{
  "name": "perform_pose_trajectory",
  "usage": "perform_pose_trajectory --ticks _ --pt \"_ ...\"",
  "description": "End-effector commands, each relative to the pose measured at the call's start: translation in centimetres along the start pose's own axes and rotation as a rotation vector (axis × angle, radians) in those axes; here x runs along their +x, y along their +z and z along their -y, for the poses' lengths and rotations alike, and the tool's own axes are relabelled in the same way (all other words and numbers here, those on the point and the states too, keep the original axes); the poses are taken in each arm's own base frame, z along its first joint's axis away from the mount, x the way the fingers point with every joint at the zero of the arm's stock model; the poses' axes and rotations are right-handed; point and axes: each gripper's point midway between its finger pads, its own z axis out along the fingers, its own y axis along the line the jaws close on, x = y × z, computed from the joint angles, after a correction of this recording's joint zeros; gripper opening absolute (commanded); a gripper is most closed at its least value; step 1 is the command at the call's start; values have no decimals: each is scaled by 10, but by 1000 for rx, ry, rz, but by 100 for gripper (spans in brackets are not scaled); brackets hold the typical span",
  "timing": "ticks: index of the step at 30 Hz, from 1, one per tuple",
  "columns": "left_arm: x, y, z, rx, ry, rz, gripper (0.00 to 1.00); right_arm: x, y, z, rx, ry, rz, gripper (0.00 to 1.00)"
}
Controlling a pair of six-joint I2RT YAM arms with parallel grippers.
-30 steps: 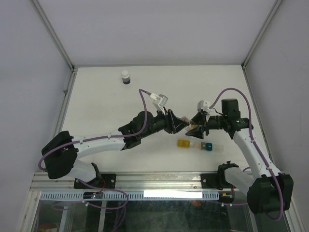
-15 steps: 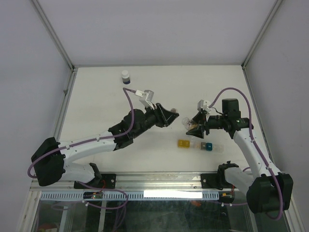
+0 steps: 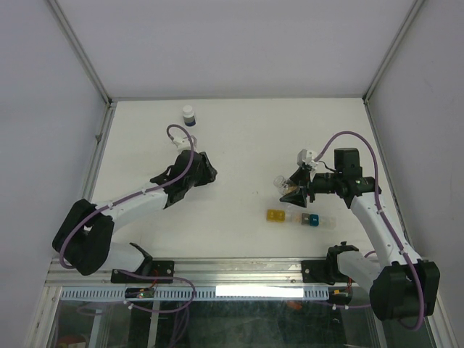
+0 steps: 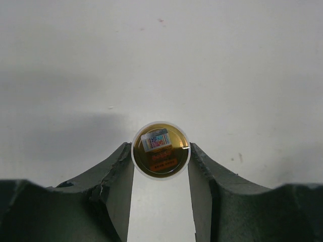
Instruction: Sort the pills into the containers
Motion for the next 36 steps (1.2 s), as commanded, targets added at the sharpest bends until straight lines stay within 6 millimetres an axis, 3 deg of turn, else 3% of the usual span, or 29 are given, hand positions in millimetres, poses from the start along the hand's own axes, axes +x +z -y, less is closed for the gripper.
perform_pose_trajectory --ticks 1,7,10,21,29,36 --pt "-10 4 -41 -163 29 28 10 -14 -3 0 6 -49 38 0" --pt "-18 12 -67 -285 6 51 15 -14 -3 0 7 -49 38 0" --pt "-9 21 -79 -349 15 10 16 -15 -4 0 8 -50 39 0" --pt "1 34 -93 -458 15 -61 26 -16 -4 -1 7 -54 41 0" --pt "11 37 -94 -473 13 -124 45 -19 -5 -2 8 -65 47 0" --pt "-2 26 -74 -384 1 -116 82 -22 -7 -5 4 -69 59 0"
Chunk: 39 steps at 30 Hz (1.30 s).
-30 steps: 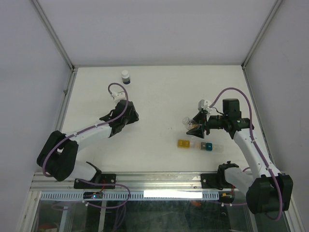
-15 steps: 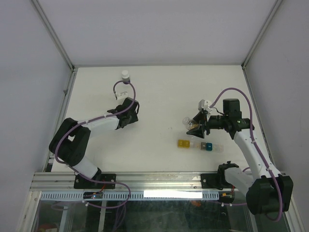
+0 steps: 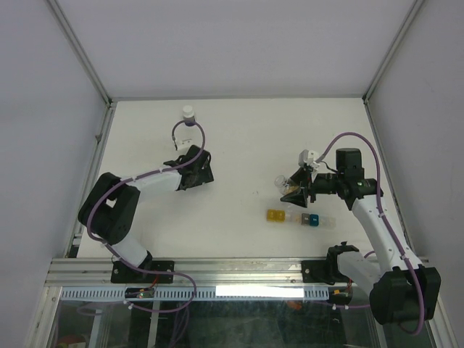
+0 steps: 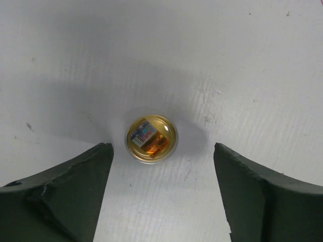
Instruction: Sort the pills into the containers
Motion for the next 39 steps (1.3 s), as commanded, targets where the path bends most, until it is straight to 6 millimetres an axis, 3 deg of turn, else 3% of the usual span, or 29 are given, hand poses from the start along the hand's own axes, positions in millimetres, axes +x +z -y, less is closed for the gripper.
perform_pose_trajectory --ticks 1,3,6,10,14,16,20,23,31,35,39 --pt "-31 -30 24 127 -49 44 86 -18 -4 -3 -8 -46 52 0" --pt "-41 -48 41 220 -64 42 98 -20 -5 -5 -9 -48 58 0" --pt "-69 -96 78 428 -95 55 99 -25 -6 -8 -17 -52 74 0" --pt "-120 -190 127 721 -116 138 99 -26 -8 -7 -14 -39 85 0" --pt "-167 -302 164 999 -179 204 99 -27 -13 -2 12 -36 90 0" --pt "-184 -350 177 1094 -211 238 99 -27 -17 0 26 -32 98 0" --pt "-200 -423 191 1203 -274 314 99 -29 -25 4 55 -36 114 0" --pt "-205 -444 196 1242 -360 290 99 -29 -31 8 81 -32 127 0" --pt "-207 -461 199 1302 -386 274 99 -35 -40 21 122 -6 151 0" --pt "-205 -477 202 1334 -386 275 99 -62 -48 40 189 18 175 0" --pt "-199 -493 207 1366 -379 271 99 -120 -72 89 391 -16 228 0"
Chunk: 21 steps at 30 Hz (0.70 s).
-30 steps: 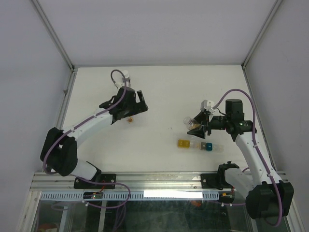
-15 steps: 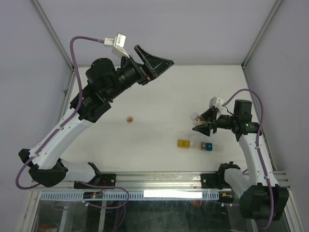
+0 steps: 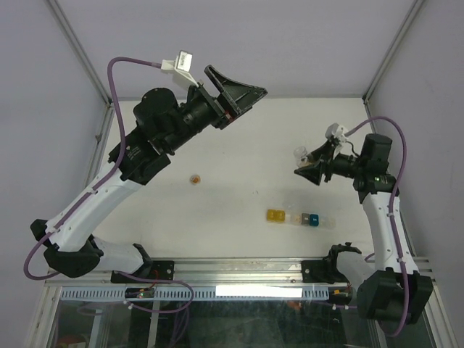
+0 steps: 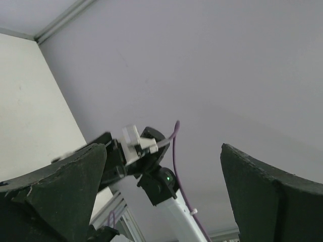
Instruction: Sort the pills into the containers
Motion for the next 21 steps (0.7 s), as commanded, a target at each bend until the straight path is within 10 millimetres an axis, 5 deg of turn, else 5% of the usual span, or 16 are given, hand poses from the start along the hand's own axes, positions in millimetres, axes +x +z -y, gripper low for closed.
perform_pose_trajectory --ticks 1,3,5,6,9,10,12,13,14,15,16,17,18,20,21 --pt "-3 -10 45 101 -12 19 99 -106 -14 65 287 -104 169 0" --pt "6 -8 54 118 8 11 99 -143 -25 97 425 -72 295 0" --pt "13 -6 57 132 43 -3 99 -171 -30 106 432 1 406 0" --pt "15 -5 53 138 79 -4 99 -178 -23 91 329 9 420 0" --pt "16 -7 20 81 236 38 99 -182 0 -4 -92 -99 407 0" --pt "18 -11 8 69 284 48 99 -188 -5 0 -23 -116 450 0" --pt "18 -32 2 134 349 99 99 -217 -40 67 385 -113 549 0" --pt "29 -40 -6 188 394 87 99 -223 -55 87 451 -60 567 0" --pt "38 -47 -15 209 399 77 99 -231 -54 72 325 -9 596 0" --pt "49 -53 -24 234 424 51 99 -237 -43 26 74 78 624 0" --pt "59 -59 -31 256 439 26 99 -237 -37 -36 -146 -138 630 0" --pt "66 -63 -39 259 444 8 99 -232 -37 -52 -192 -189 622 0" --pt "72 -67 -48 256 446 -5 99 -241 -46 -27 -78 -147 655 0" --pt "83 -74 -68 244 463 -19 99 -261 -89 59 349 19 771 0" --pt "85 -77 -77 232 464 -17 99 -270 -91 55 329 10 773 0"
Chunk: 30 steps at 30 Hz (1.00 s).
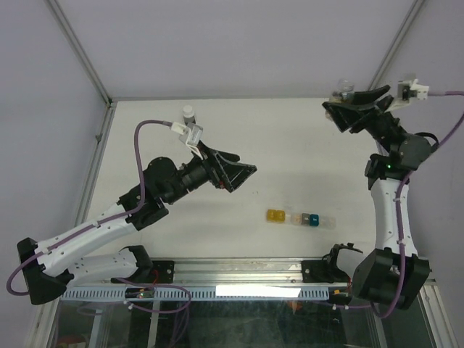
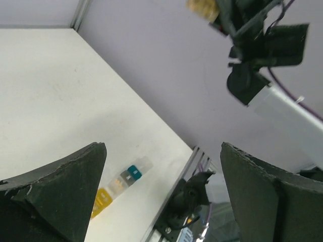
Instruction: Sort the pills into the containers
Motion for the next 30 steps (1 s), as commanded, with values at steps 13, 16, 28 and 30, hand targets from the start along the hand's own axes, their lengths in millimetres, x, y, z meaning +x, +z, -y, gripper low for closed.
perform_pose_trajectory --ticks 13,16,28,30 --pt "35 -45 -31 128 218 159 99 14 -24 -18 14 210 -137 0" --pt "50 -46 -44 108 292 116 99 64 -32 -72 -229 47 -253 0" --pt "113 -34 -105 51 565 33 99 216 -140 -75 -343 -165 -779 0" --pt "122 -35 -112 49 576 25 99 238 -159 -75 -358 -171 -847 0"
